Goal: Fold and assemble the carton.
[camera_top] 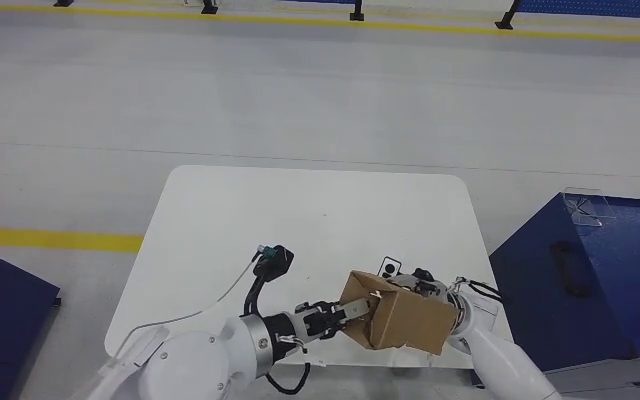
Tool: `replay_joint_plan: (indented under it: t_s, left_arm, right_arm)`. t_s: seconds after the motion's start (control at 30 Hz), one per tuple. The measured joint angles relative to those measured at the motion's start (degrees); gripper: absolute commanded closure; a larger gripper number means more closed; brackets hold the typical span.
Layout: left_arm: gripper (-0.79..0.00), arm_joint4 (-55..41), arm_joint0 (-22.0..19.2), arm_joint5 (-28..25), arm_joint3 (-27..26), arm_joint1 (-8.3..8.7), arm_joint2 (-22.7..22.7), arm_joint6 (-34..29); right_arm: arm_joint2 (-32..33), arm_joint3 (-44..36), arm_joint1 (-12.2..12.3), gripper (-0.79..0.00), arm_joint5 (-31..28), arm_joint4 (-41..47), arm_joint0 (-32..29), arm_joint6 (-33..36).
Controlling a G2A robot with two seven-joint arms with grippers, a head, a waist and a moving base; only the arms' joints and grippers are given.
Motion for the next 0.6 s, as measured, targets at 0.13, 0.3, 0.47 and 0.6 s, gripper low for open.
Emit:
replay_joint_plan:
  t_s: [0.13,0.3,0.47,0.6]
  left_arm:
    - [-0.785,0.0,-1.2,0.8,0.6,-0.36,1.2,0.6]
    - [-0.785,-1.4,-0.8,1.9,-1.0,-0.51,-0.8,2.7]
    - [-0.785,-5.5,1.3,1.1,-1.3,-0.04,-7.9,3.0]
    - [-0.785,-9.2,5.1,-3.8,-1.3,0.05,-14.8,7.1]
  right_arm:
    - [-0.4,0.0,0.3,0.0,-0.2,0.3,0.2,0.2]
    - [-0.4,0.8,0.6,0.0,-0.1,0.4,0.7,0.1]
    - [-0.3,0.9,0.7,0.0,0.1,-0.3,0.9,-0.1]
    - [-0.3,0.8,0.7,0.0,0.1,-0.3,0.9,-0.1]
